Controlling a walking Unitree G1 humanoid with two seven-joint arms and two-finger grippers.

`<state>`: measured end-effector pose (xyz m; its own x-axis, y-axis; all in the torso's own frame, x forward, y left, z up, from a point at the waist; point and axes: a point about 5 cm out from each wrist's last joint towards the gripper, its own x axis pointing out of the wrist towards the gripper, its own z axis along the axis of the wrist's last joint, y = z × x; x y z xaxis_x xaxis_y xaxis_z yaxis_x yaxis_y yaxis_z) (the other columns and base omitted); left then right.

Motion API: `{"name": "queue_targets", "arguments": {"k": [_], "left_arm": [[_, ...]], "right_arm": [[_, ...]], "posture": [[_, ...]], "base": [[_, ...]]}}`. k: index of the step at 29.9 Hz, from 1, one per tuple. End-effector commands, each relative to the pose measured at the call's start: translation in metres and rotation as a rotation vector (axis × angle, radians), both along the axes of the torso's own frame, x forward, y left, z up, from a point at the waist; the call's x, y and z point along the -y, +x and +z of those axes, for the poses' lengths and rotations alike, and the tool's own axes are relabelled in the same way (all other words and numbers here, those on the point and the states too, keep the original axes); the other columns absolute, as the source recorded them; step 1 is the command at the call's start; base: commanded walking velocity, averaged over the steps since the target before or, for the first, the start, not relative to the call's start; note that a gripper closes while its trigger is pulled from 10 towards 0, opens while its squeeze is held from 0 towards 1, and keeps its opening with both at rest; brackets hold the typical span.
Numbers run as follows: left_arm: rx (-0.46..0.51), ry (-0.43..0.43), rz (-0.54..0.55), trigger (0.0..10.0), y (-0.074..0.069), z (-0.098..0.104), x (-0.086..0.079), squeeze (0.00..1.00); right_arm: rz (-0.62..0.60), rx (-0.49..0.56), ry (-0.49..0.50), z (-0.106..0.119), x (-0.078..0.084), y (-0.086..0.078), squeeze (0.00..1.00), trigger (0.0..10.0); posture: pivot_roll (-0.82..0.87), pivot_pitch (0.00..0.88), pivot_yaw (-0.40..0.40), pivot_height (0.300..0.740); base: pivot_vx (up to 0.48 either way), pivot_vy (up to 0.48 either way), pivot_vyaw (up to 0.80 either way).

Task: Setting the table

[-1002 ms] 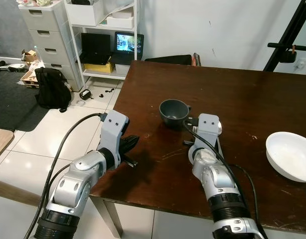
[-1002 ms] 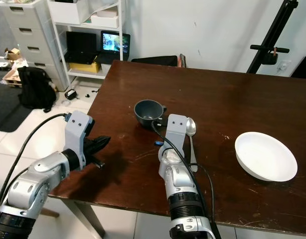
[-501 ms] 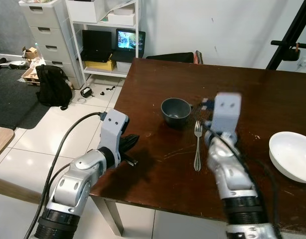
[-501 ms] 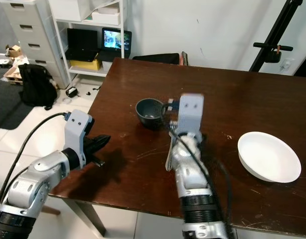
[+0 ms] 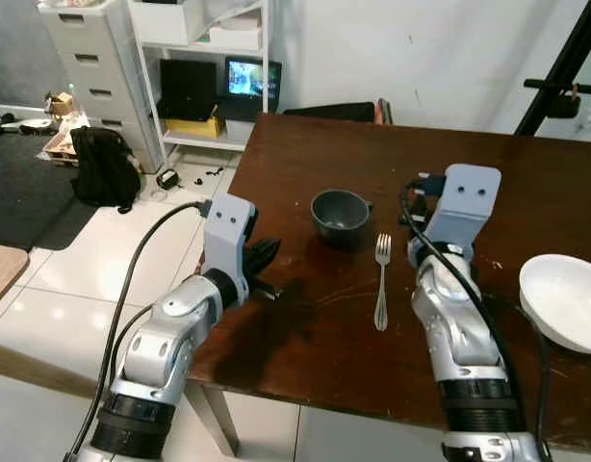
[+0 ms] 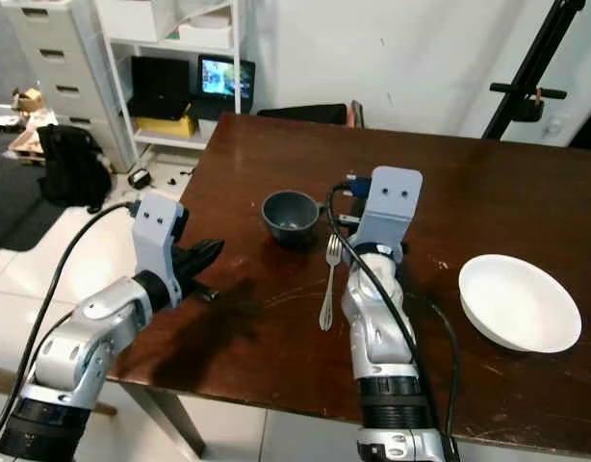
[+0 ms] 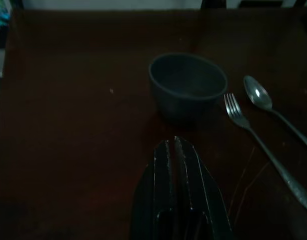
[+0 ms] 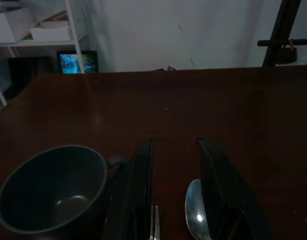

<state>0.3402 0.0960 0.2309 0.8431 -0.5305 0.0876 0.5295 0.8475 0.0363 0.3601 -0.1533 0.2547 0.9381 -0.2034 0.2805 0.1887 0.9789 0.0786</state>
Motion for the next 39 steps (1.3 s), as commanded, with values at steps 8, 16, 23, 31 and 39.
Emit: {"name": "queue_targets", "arguments": {"k": [8, 16, 23, 31, 39], "left_arm": [[0.056, -0.004, 0.014, 10.0, 0.000, 0.004, 0.010, 0.00], [0.070, 0.008, 0.015, 10.0, -0.002, 0.007, 0.004, 0.00], [0.055, 0.016, 0.037, 10.0, -0.005, 0.000, 0.001, 0.00], [0.050, 0.025, 0.040, 10.0, -0.004, -0.003, 0.001, 0.00], [0.042, 0.025, 0.053, 10.0, -0.003, -0.004, -0.002, 0.00]], "right_arm": [[0.066, 0.063, -0.005, -0.002, -0.010, -0.002, 0.00, 10.0], [0.097, 0.102, -0.034, 0.002, -0.017, -0.004, 0.00, 10.0], [0.118, 0.105, -0.039, -0.001, -0.021, -0.005, 0.00, 10.0], [0.117, 0.099, -0.037, -0.004, -0.021, -0.004, 0.00, 10.0], [0.116, 0.097, -0.036, -0.005, -0.020, -0.004, 0.00, 10.0]], "posture": [[-0.08, 0.115, 0.066, 0.740], [-0.07, 0.117, 0.072, 0.740], [-0.07, 0.116, 0.071, 0.740], [-0.07, 0.111, 0.073, 0.740], [-0.07, 0.109, 0.073, 0.740]], "base": [[0.000, 0.000, 0.00], [0.000, 0.000, 0.00], [0.000, 0.000, 0.00], [0.000, 0.000, 0.00], [0.000, 0.000, 0.00]]}}
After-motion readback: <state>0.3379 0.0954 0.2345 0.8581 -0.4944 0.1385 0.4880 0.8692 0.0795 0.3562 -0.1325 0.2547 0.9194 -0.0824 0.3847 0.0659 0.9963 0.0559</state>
